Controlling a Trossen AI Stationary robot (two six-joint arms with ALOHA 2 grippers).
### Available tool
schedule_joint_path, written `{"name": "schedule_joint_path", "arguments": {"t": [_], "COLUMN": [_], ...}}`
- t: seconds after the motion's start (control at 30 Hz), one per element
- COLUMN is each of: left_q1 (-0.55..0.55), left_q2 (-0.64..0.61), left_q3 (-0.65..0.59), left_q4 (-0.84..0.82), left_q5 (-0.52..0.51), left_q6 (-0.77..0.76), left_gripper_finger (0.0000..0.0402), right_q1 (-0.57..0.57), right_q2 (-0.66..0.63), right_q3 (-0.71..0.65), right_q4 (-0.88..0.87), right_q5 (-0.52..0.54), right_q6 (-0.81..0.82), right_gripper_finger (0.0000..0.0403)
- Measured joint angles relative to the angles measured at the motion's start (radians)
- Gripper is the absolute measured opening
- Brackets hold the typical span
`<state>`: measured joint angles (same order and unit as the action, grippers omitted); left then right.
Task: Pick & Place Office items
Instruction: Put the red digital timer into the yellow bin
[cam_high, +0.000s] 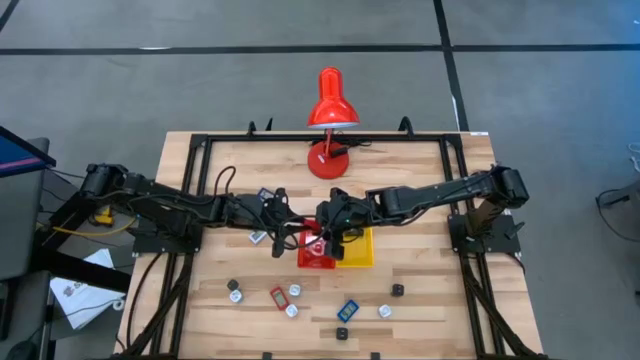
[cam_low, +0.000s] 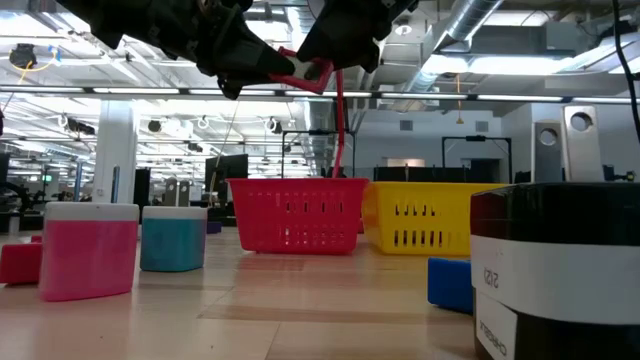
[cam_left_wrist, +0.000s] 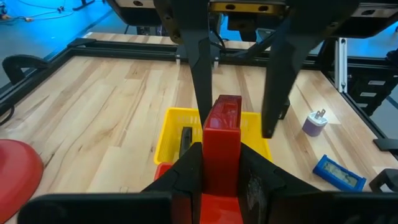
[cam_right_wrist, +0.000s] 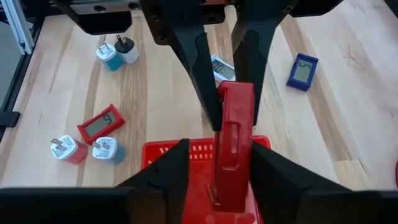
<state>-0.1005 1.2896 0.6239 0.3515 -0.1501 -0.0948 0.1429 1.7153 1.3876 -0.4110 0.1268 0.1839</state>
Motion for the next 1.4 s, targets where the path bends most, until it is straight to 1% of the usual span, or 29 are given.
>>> {"name": "schedule_joint_path", "arguments": {"t": [0.13, 0.23, 0.53, 0.67, 0.77, 0.87, 1.13, 1.2, 1.3, 1.4], "left_q1": [0.0, 0.0, 0.0, 0.0, 0.0, 0.0, 0.0, 0.0, 0.0, 0.002], "left_q2": [0.0, 0.0, 0.0, 0.0, 0.0, 0.0, 0.0, 0.0, 0.0, -0.027], "left_q3": [0.0, 0.0, 0.0, 0.0, 0.0, 0.0, 0.0, 0.0, 0.0, 0.001], "left_q4": [0.003, 0.004, 0.008, 0.008, 0.009, 0.009, 0.008, 0.008, 0.004, -0.054], "left_q5": [0.0, 0.0, 0.001, 0.0, 0.004, 0.008, 0.002, 0.002, 0.001, 0.0], "left_q6": [0.0, 0.0, 0.0, -0.001, -0.005, -0.071, -0.043, -0.039, 0.001, 0.041], "left_gripper_finger": [0.0061, 0.0061, 0.0061, 0.0063, 0.0074, 0.0086, 0.0095, 0.0106, 0.014, 0.018], "right_q1": [0.0, -0.001, -0.008, -0.01, -0.009, -0.008, -0.009, -0.008, -0.008, -0.005], "right_q2": [0.0, 0.0, 0.0, 0.0, 0.0, 0.0, 0.0, 0.0, 0.0, -0.01], "right_q3": [0.0, 0.0, 0.0, 0.0, 0.0, 0.0, 0.0, 0.0, 0.0, 0.0], "right_q4": [-0.002, -0.003, -0.015, -0.017, -0.016, -0.016, -0.017, -0.018, -0.024, -0.107], "right_q5": [0.0, 0.0, 0.006, 0.01, 0.009, 0.005, 0.005, 0.005, 0.003, 0.001], "right_q6": [0.0, 0.0, -0.004, -0.004, -0.005, -0.004, -0.008, -0.008, -0.018, -0.038], "right_gripper_finger": [0.0172, 0.0162, 0.0073, 0.0048, 0.0047, 0.0051, 0.005, 0.005, 0.0051, 0.005]}}
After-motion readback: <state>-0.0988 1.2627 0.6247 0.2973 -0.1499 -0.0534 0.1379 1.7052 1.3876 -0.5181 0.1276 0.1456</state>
